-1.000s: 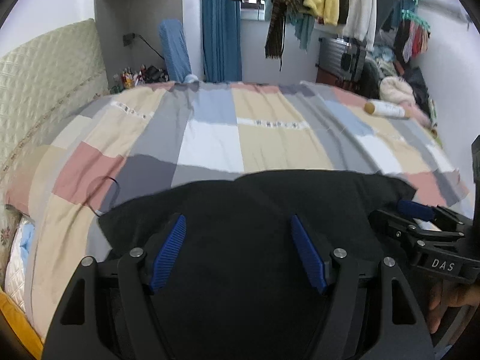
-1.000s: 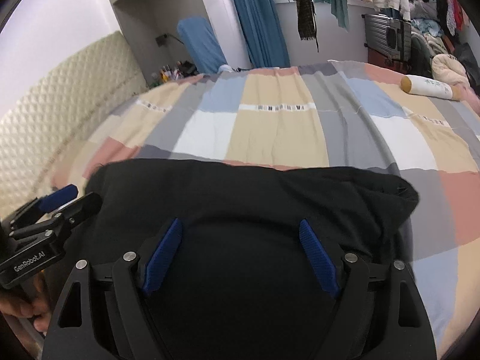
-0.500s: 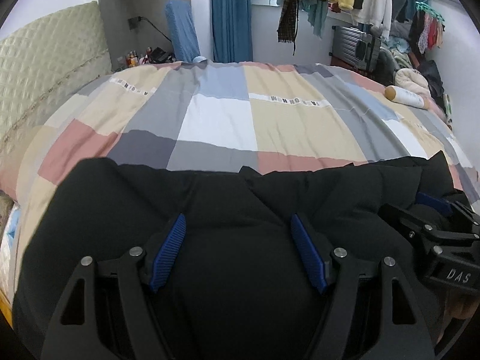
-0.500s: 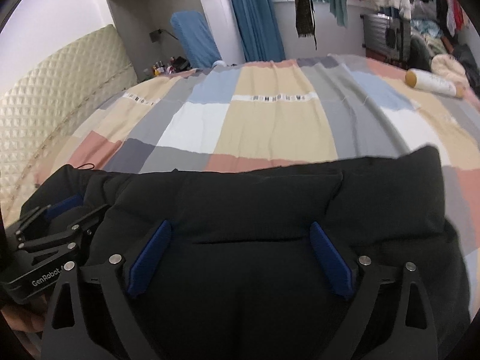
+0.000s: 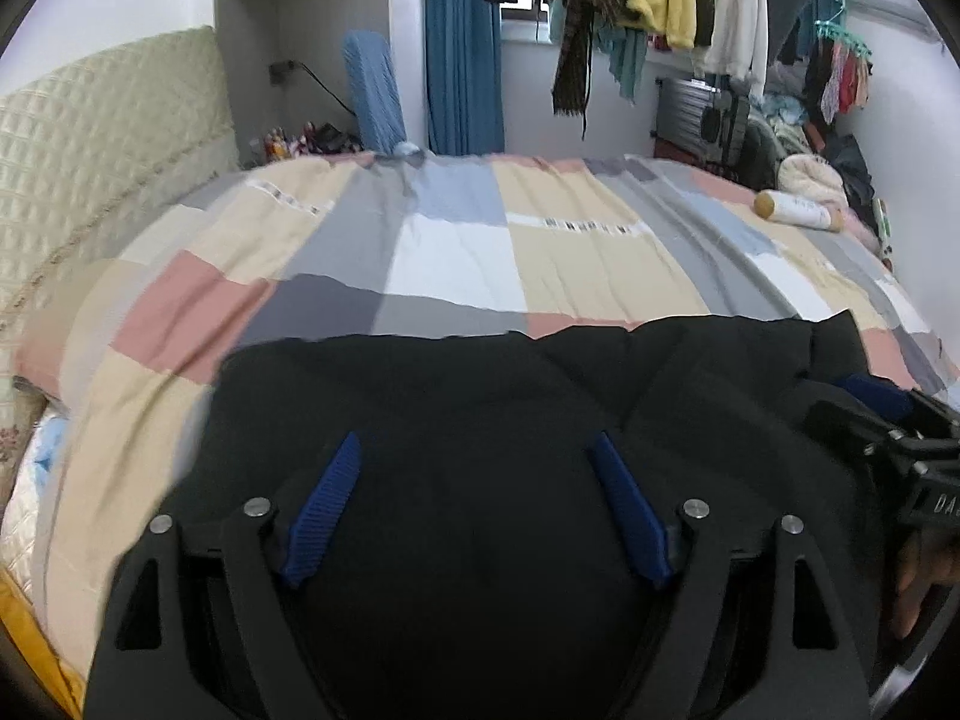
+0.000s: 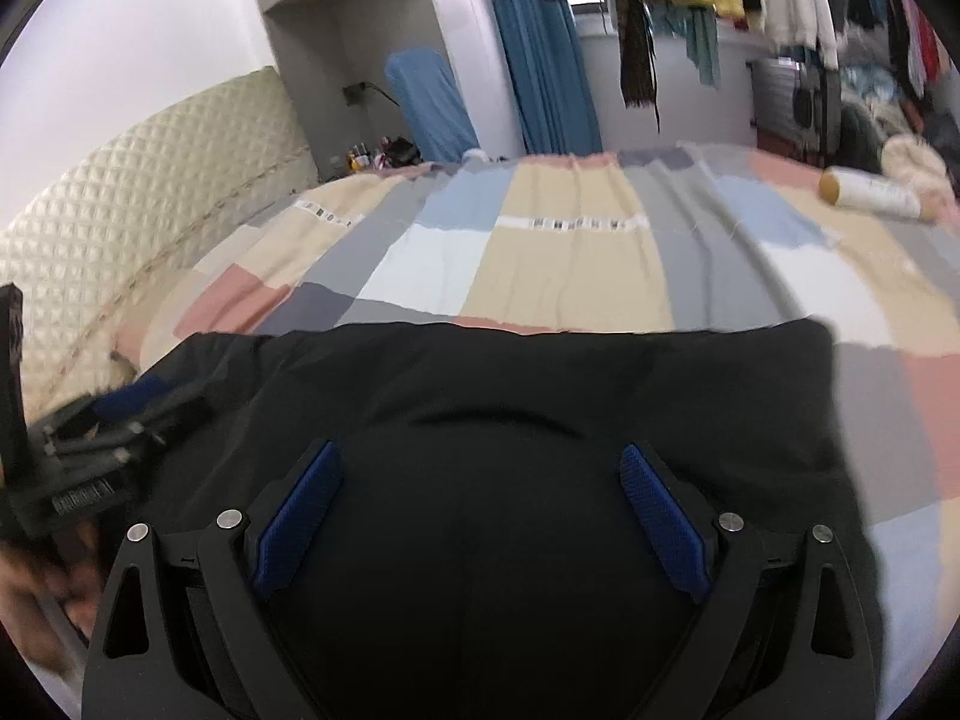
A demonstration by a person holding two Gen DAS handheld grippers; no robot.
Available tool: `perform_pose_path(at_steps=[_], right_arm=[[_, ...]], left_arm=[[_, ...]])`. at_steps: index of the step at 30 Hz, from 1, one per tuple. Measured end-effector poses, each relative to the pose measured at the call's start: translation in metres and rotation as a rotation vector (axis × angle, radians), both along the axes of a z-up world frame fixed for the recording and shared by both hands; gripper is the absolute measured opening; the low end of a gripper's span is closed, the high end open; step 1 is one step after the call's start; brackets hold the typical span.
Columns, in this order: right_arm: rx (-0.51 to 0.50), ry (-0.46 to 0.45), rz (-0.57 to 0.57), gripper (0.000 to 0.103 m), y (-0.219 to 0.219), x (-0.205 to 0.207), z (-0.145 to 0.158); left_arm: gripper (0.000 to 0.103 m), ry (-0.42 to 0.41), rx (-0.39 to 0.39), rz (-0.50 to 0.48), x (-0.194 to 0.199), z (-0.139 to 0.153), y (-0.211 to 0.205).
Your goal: Fold large clothes
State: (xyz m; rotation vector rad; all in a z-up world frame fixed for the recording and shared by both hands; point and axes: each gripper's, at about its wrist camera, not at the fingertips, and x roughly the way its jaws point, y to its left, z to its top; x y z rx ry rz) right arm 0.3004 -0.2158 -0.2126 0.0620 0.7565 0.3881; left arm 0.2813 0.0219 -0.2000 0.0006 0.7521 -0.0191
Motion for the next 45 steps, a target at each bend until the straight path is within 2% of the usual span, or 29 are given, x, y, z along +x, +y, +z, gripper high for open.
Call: perform_pose_path(at_steps=[5,11,15,18,20,22,25,27,28,29,30,31,32,34,36,38,42,45], right_arm=[[-0.001,-0.005,-0.054,0.094,-0.037,-0.024,0.016],[0.002,0.027,-0.179,0.094,-0.086,-0.023,0.016],[0.021,0.074,-0.256,0.094,-0.108,-0.014,0.002],[0.065,0.124,-0.304,0.094,-0.120,-0.007,-0.013],[0.050,0.167,-0.316,0.094,-0.121,-0.001,-0.024],[0.041,0.209,-0.315,0.094,-0.120,0.002,-0.033],[0.048,0.269,-0.296,0.094,-0.119,0.003,-0.044],[0.059,0.278,-0.294,0.092,-0.119,0.002,-0.046],[0.071,0.275,-0.284,0.079,-0.120,0.001,-0.046],[0.094,0.273,-0.254,0.059,-0.117,0.000,-0.046],[0.106,0.270,-0.231,0.051,-0.114,-0.002,-0.044],[0.094,0.249,-0.220,0.031,-0.110,-0.005,-0.039],[0.061,0.214,-0.213,0.016,-0.105,-0.009,-0.033],[0.011,0.155,-0.198,0.008,-0.097,-0.017,-0.022],[-0.022,0.103,-0.212,0.006,-0.095,-0.025,-0.010],[-0.005,0.066,-0.243,0.003,-0.102,-0.033,0.000],[-0.055,0.028,-0.282,0.002,-0.108,-0.044,0.009],[-0.089,0.063,-0.278,0.002,-0.108,-0.047,-0.001]], left_arm=[[0.085,-0.015,-0.018,0.069,-0.032,0.009,0.047],[0.086,0.005,-0.038,0.230,-0.055,-0.008,0.102],[0.086,0.060,-0.095,0.266,-0.051,-0.025,0.124],[0.086,0.076,-0.144,0.254,-0.051,-0.032,0.129],[0.085,0.088,-0.157,0.241,-0.050,-0.034,0.128],[0.082,0.098,-0.187,0.228,-0.051,-0.038,0.126],[0.073,0.110,-0.234,0.207,-0.053,-0.040,0.126],[0.059,0.112,-0.275,0.193,-0.054,-0.041,0.127],[0.054,0.110,-0.284,0.186,-0.055,-0.040,0.126],[0.042,0.104,-0.286,0.180,-0.056,-0.039,0.125],[0.031,0.093,-0.286,0.172,-0.057,-0.037,0.123],[0.027,0.083,-0.281,0.169,-0.058,-0.034,0.122],[0.018,0.067,-0.276,0.167,-0.061,-0.029,0.120],[0.011,0.031,-0.289,0.173,-0.068,-0.020,0.121],[0.009,-0.006,-0.311,0.176,-0.077,-0.011,0.126],[0.009,-0.028,-0.322,0.171,-0.084,-0.005,0.128],[0.009,-0.049,-0.301,0.172,-0.099,0.001,0.128],[0.009,-0.023,-0.273,0.185,-0.105,-0.005,0.126]])
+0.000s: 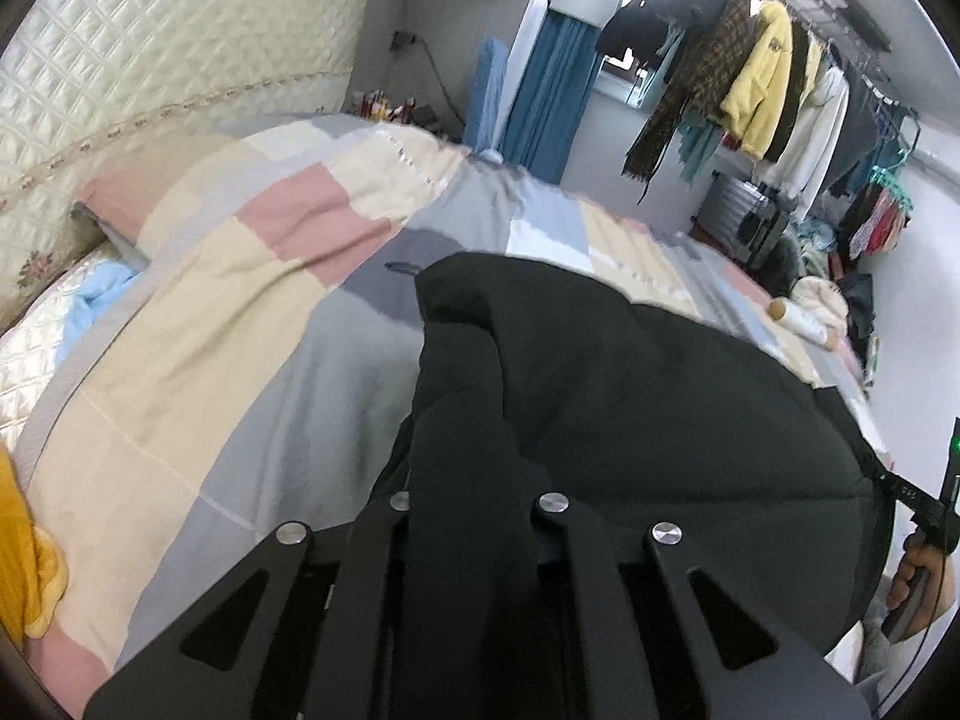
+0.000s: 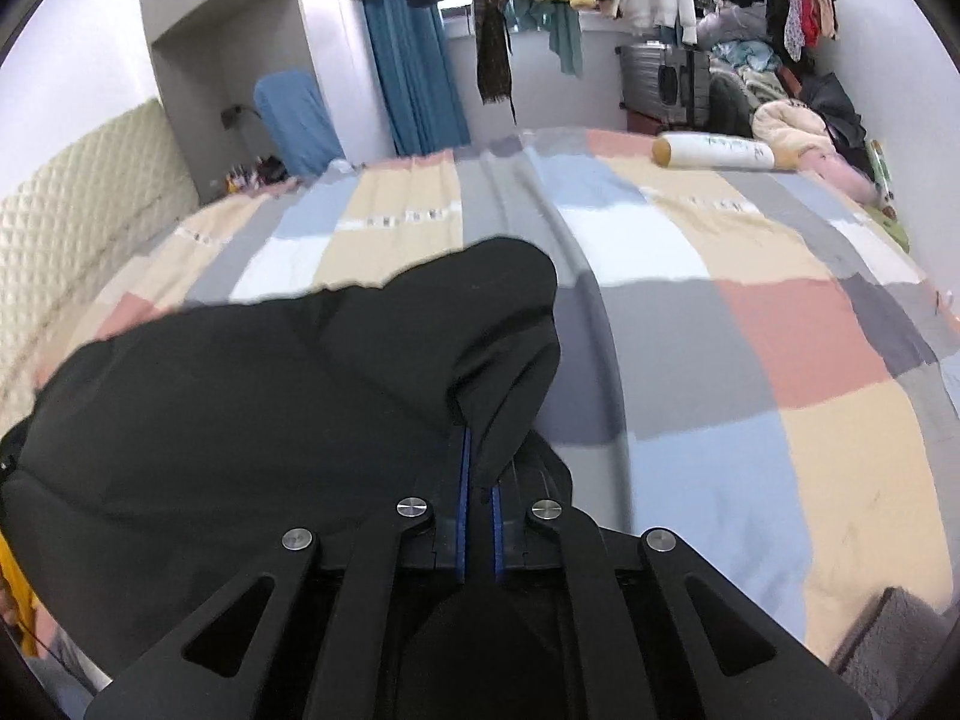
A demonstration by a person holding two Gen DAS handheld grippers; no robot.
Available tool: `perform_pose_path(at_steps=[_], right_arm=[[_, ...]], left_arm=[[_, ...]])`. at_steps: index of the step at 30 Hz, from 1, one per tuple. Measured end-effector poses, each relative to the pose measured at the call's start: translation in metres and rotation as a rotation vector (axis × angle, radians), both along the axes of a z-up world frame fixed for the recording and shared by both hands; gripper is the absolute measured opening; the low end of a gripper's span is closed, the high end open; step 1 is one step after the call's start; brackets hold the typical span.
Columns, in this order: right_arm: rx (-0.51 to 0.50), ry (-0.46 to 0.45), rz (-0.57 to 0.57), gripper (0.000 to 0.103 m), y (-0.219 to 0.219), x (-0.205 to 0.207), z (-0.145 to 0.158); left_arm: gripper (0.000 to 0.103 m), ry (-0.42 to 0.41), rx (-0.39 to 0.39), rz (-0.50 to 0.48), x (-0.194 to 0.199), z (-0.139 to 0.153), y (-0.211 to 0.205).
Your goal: Fold large clothes
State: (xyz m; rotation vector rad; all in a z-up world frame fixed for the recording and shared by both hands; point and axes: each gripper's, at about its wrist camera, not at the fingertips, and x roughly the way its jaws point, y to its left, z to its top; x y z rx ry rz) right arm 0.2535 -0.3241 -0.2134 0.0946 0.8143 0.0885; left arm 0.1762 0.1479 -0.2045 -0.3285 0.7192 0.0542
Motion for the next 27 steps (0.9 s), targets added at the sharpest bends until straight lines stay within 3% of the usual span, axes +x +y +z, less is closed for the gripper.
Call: perform_pose_path(at_steps=[4,8,16,20,22,24,27], right_arm=[[-0.048,0.085,-0.003,0.001,0.005,0.005,-0.026],[-0.076,0.152,-0.009,0.001,0.009,0.005,-0.048],[-0.036,0.174,-0.032,0.002,0.004,0.007,-0.050],[0.038,0.158,-0.052,0.007,-0.003,0.007,-0.041],[0.061,0.153,-0.058,0.009,-0.006,0.004,-0.038],[0.096,0.145,-0.065,0.025,-0.008,0.002,-0.034],[0.110,0.125,-0.041,0.034,-0.004,-0.004,-0.026]], left_arm=[[0.010,0.074,0.065,0.009,0.003,-0.016,-0.006],[0.011,0.135,0.061,0.013,0.009,-0.032,-0.005],[0.017,0.108,0.059,0.001,0.004,-0.030,-0.004],[0.054,0.113,0.082,0.042,0.003,-0.025,-0.001],[0.060,0.104,0.078,0.044,0.000,-0.023,0.000],[0.072,0.106,0.068,0.046,-0.002,-0.021,0.001],[0.079,0.085,0.067,0.032,-0.006,-0.014,-0.001]])
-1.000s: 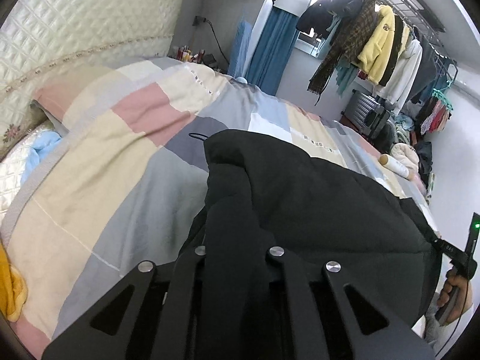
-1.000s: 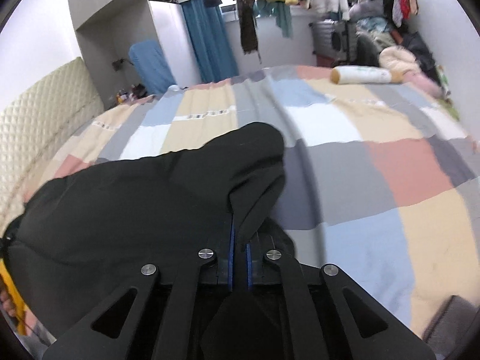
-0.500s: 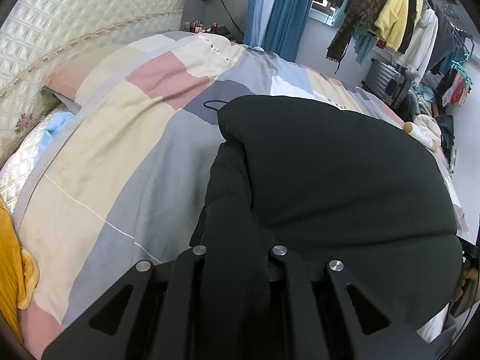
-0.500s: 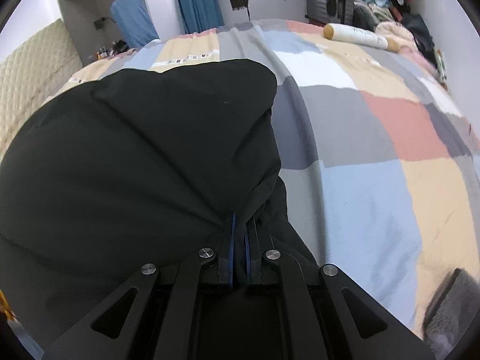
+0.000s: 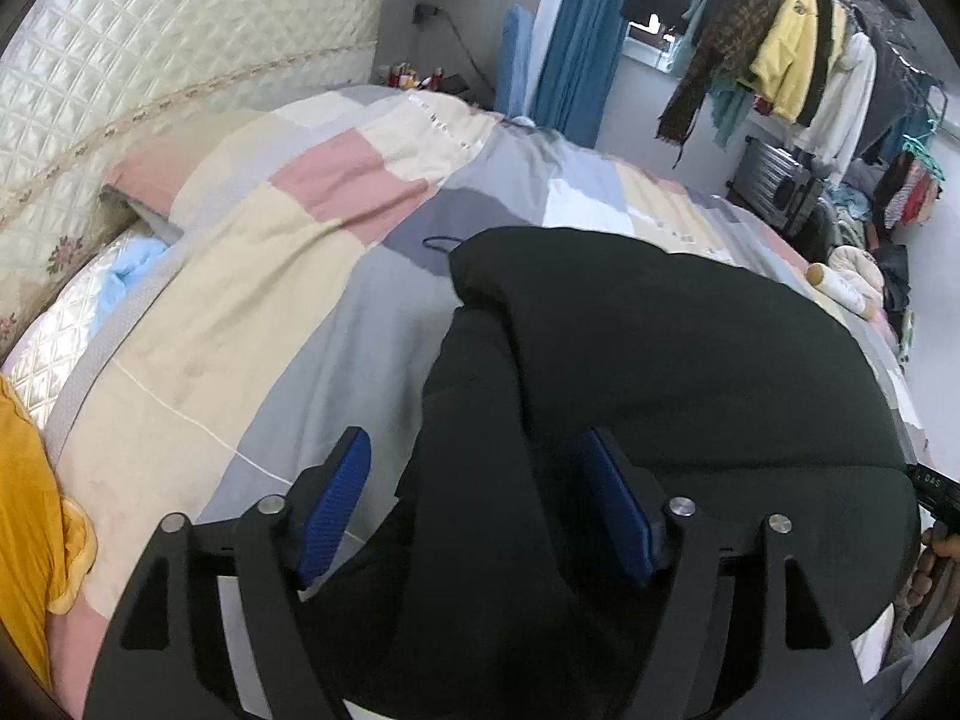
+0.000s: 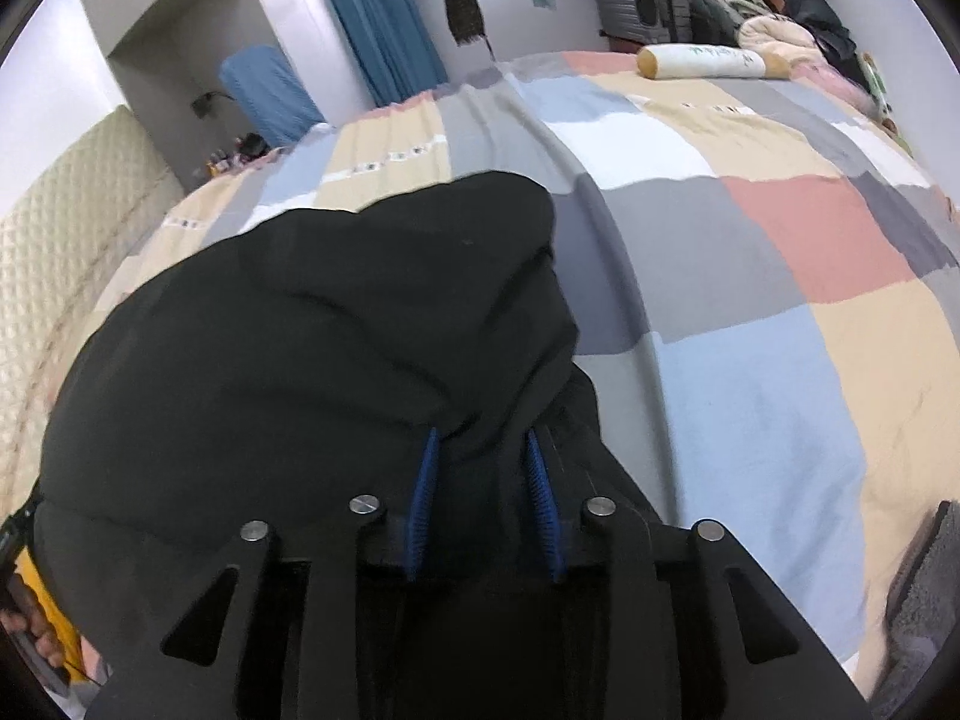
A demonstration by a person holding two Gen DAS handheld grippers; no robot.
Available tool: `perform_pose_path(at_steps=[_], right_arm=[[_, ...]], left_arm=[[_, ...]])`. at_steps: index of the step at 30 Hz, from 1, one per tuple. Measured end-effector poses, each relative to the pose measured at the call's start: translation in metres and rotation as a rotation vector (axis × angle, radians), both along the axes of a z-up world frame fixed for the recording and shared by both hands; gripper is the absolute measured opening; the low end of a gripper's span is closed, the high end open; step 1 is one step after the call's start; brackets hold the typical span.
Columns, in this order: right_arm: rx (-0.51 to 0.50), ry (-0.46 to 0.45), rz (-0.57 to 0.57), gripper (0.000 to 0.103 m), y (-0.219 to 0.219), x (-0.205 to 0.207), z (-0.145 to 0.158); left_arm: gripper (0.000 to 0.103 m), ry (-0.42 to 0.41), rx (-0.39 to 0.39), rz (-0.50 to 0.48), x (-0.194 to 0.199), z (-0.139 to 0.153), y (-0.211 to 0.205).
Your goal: Fold large clothes
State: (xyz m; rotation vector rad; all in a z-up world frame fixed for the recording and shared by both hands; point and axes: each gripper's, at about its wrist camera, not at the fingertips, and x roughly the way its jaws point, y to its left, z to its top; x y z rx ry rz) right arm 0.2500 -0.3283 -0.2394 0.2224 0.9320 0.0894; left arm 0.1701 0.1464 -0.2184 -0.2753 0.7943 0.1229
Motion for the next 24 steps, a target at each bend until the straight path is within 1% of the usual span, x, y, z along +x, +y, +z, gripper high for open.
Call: perform_pose_path(at_steps=[1,2,3,4,5,7,9,10,11,12,14,16,21,23,24], right_arm=[[-0.006,-0.005,0.000,0.046,0.002,-0.002,0.002],[-0.010,-0.017,-0.004,0.061,0.003,-0.004,0.006],[-0.008,-0.041,-0.010,0.069,0.003,-0.008,0.010],[-0.005,-0.057,-0.010,0.081,0.003,-0.010,0.014],[-0.003,-0.072,-0.006,0.083,0.004,-0.012,0.018],[-0.004,-0.096,0.007,0.083,0.007,-0.017,0.028],[-0.022,-0.121,0.012,0.083,0.010,-0.020,0.039],[-0.034,-0.132,0.021,0.083,0.013,-0.022,0.046],[-0.037,-0.138,0.028,0.085,0.015,-0.023,0.051],[-0.036,-0.152,0.032,0.088,0.016,-0.026,0.060],[-0.028,-0.185,0.028,0.094,0.017,-0.033,0.073],[-0.019,-0.221,0.032,0.101,0.018,-0.043,0.086],[-0.031,-0.293,0.062,0.102,0.027,-0.063,0.122],[-0.035,-0.326,0.080,0.102,0.032,-0.073,0.140],[-0.037,-0.341,0.087,0.103,0.034,-0.080,0.150]], left_arm=[[0.080,-0.004,0.005,0.006,-0.002,0.002,-0.001],[0.081,-0.008,0.008,0.010,-0.004,0.003,-0.002],[0.081,-0.009,0.006,0.009,-0.006,0.004,-0.002],[0.081,-0.008,0.001,0.010,-0.007,0.005,-0.002],[0.081,-0.007,-0.002,0.011,-0.008,0.007,-0.002],[0.081,-0.015,0.003,0.021,-0.012,0.015,-0.003],[0.081,-0.027,0.009,0.025,-0.014,0.026,-0.006],[0.081,-0.027,-0.001,0.017,-0.014,0.030,-0.007],[0.082,-0.028,-0.018,0.005,-0.014,0.034,-0.009],[0.083,-0.029,-0.020,-0.005,-0.014,0.042,-0.012],[0.085,-0.033,0.017,0.001,-0.018,0.055,-0.020],[0.086,-0.045,0.032,-0.010,-0.021,0.068,-0.028],[0.086,-0.094,0.078,-0.028,-0.038,0.108,-0.048],[0.087,-0.111,0.077,-0.047,-0.045,0.121,-0.053],[0.087,-0.127,0.072,-0.070,-0.052,0.132,-0.059]])
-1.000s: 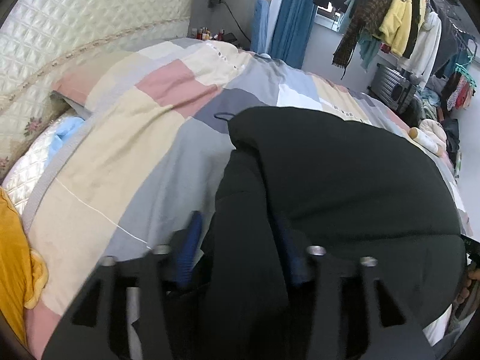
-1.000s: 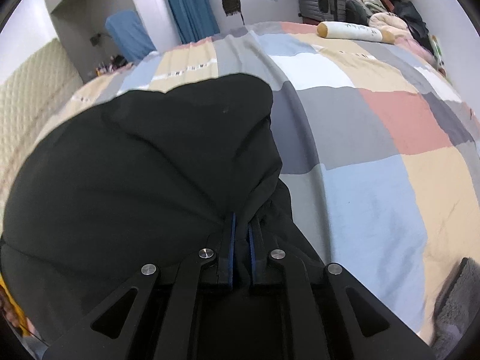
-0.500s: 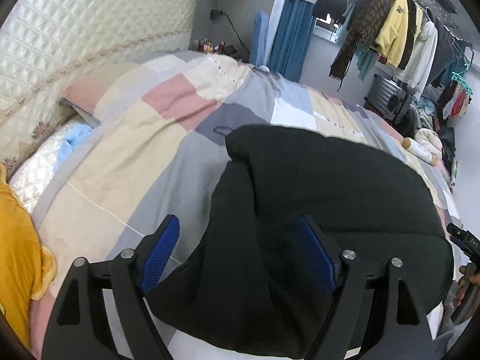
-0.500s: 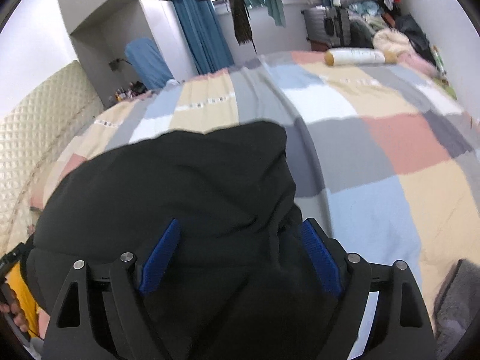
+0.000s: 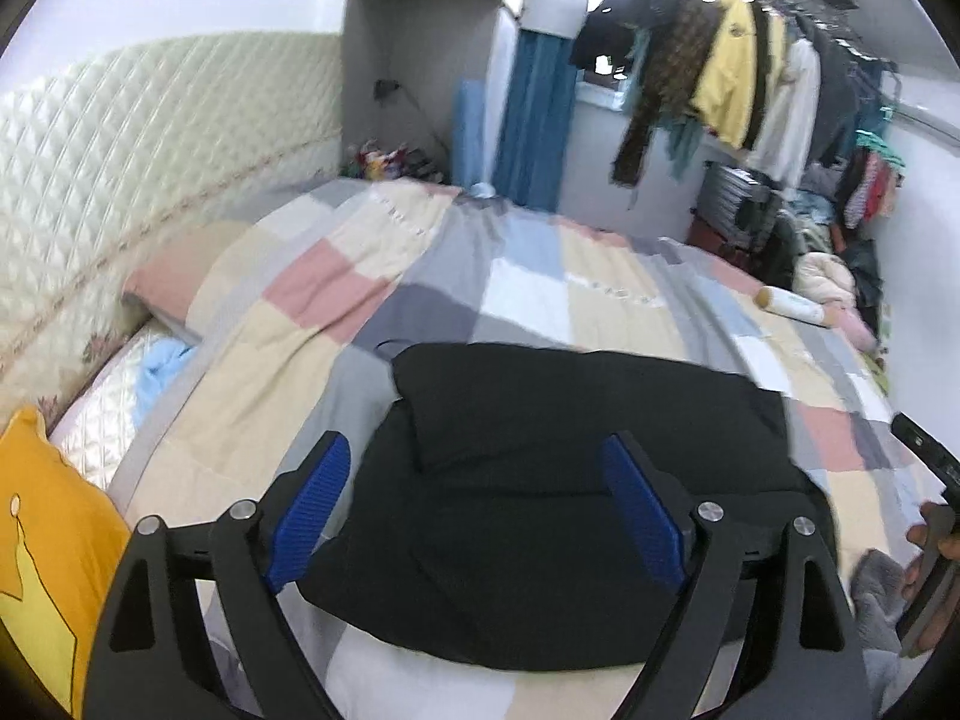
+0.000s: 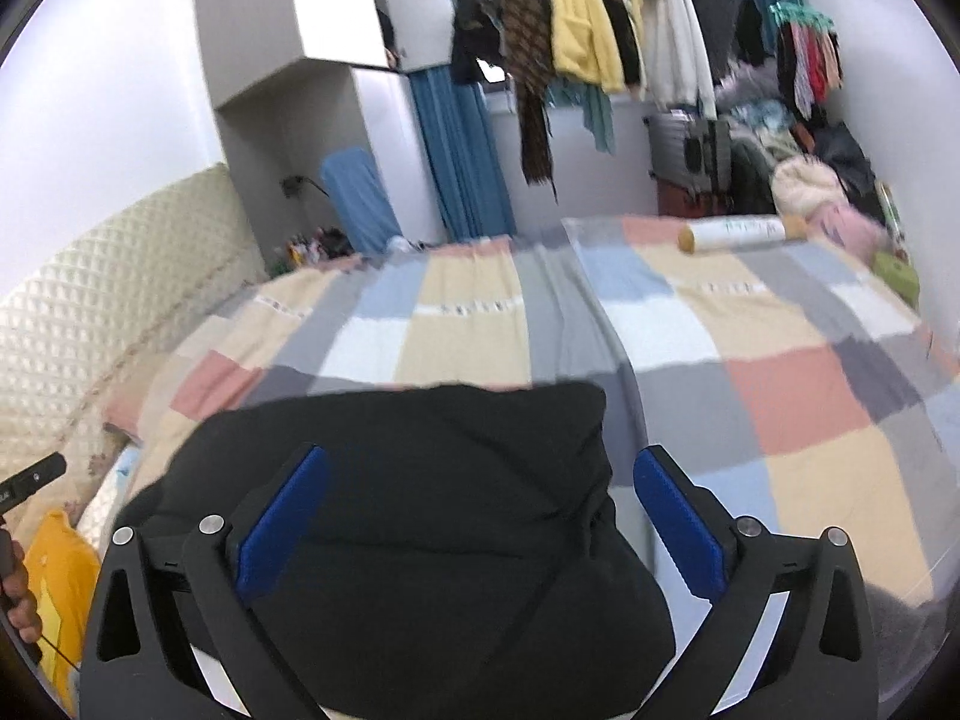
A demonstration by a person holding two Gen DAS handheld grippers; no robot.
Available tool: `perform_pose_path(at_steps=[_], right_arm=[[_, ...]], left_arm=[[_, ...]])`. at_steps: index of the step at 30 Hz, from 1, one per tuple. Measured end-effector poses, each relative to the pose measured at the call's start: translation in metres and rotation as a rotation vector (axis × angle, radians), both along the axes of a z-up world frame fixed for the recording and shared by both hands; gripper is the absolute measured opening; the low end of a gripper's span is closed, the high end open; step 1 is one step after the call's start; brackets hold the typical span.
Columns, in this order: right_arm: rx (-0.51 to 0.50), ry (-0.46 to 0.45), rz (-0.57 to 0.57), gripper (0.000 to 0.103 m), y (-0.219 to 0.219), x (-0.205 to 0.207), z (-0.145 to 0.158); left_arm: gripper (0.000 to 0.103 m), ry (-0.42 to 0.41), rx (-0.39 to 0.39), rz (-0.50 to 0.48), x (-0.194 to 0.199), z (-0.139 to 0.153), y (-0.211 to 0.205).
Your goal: Fold large clothes
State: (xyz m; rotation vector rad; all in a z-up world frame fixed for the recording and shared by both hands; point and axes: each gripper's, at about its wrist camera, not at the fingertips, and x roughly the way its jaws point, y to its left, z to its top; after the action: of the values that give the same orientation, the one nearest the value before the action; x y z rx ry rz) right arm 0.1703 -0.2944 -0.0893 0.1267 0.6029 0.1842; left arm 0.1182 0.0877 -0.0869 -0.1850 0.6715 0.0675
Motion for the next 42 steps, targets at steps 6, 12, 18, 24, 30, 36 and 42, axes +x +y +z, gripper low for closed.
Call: perform_pose_path(at_steps=[6,12,18,24,30,36,42], right_arm=[[0.044,-0.098,0.072,0.103,0.009,-0.042,0.052],[0.060,-0.225,0.115,0.103,0.021,-0.096,0.091],[0.050,-0.313,0.152,0.103,0.033,-0.141,0.109],[0.051,-0.359,0.145,0.103,0.034,-0.173,0.111],[0.035,-0.356,0.157,0.103,0.044,-0.190,0.093],[0.055,-0.256,0.159,0.103,0.052,-0.189,0.057],[0.037,-0.186,0.146,0.103,0.055,-0.191,0.025]], left_arm=[[0.101,-0.094,0.058,-0.057,-0.037,0.047,-0.026],[0.103,-0.187,0.104,-0.084,-0.077,0.080,-0.049],[0.103,-0.247,0.102,-0.123,-0.111,0.094,-0.066],[0.103,-0.320,0.141,-0.125,-0.149,0.103,-0.082],[0.103,-0.312,0.074,-0.126,-0.162,0.088,-0.089],[0.103,-0.248,0.003,-0.071,-0.162,0.060,-0.083],[0.103,-0.197,0.002,-0.055,-0.166,0.038,-0.085]])
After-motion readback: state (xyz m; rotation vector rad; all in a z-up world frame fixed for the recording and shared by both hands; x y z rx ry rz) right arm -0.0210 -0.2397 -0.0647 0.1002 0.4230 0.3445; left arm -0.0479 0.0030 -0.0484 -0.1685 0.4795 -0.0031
